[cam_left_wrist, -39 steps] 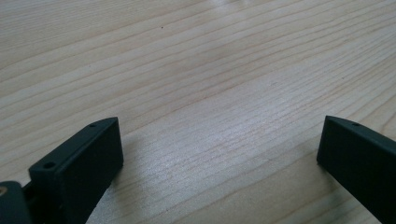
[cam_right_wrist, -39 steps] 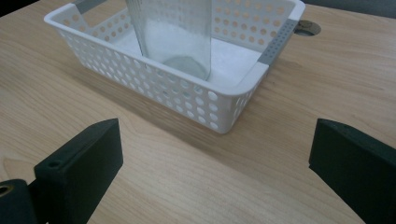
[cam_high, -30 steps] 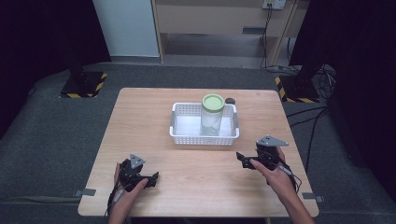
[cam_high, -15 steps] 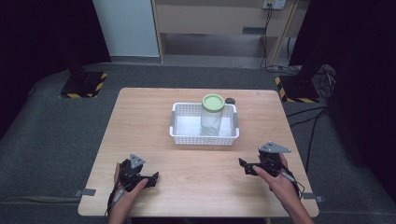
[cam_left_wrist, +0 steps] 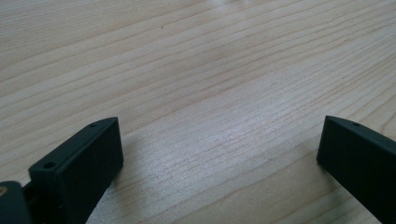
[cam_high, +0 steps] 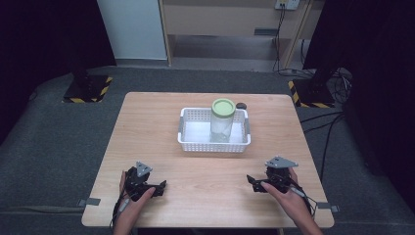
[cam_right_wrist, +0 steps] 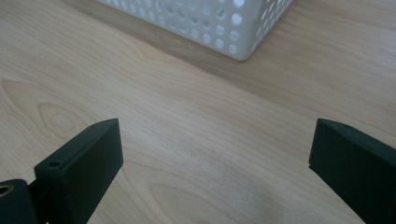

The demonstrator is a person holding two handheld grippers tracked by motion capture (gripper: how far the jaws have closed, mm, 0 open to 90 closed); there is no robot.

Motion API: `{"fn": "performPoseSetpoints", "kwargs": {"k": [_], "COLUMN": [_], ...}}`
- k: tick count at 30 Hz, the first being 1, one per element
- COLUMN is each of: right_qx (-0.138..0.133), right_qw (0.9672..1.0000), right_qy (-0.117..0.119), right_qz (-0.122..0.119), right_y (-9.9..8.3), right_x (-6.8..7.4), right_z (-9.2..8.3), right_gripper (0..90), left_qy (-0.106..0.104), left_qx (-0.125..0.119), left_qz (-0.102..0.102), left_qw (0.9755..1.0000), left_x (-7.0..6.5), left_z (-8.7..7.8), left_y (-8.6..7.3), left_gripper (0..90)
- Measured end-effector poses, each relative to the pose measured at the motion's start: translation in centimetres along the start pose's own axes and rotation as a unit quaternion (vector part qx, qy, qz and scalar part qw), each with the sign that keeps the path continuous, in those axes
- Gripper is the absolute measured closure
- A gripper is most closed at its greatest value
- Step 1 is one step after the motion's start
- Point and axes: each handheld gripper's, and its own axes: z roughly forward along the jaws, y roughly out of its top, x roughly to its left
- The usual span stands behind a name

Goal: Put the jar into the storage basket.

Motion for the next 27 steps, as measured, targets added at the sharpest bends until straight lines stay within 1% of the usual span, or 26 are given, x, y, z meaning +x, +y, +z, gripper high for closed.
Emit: {"fn": "performPoseSetpoints", "kwargs": {"k": [3,8,12,14,17,19,27], "right_qx": [0.01,0.028,0.035,0.039,0.045,0.044,0.046], "right_qw": [0.9999,0.9996,0.9994,0.9992,0.999,0.9989,0.9988], "right_qy": [0.003,0.006,0.007,0.005,0.005,0.001,0.0], "right_qz": [-0.006,-0.005,-0.003,-0.007,-0.007,-0.016,-0.013], "right_y": [-0.3,-1.1,-1.6,-1.9,-2.2,-2.4,-2.4], "right_x": [0.5,1.1,1.5,1.6,1.8,2.0,2.0], "right_z": [0.4,1.3,2.0,2.3,2.6,2.8,2.9], "right_gripper": [2.7,2.7,2.7,2.7,2.8,1.5,0.3], "left_qy": [0.0,0.0,0.0,0.0,0.0,0.0,0.0], "left_qx": [0.0,0.0,0.0,0.0,0.0,0.0,0.0], "left_qz": [0.0,0.0,0.0,0.0,0.0,0.0,0.0], "left_qw": [1.0,1.0,1.0,1.0,1.0,1.0,1.0], "left_x": [0.0,0.0,0.0,0.0,0.0,0.0,0.0], "left_z": [0.0,0.0,0.0,0.0,0.0,0.0,0.0], "left_y": [0.0,0.0,0.0,0.0,0.0,0.0,0.0], "left_gripper": [0.0,0.0,0.0,0.0,0.0,0.0,0.0]}}
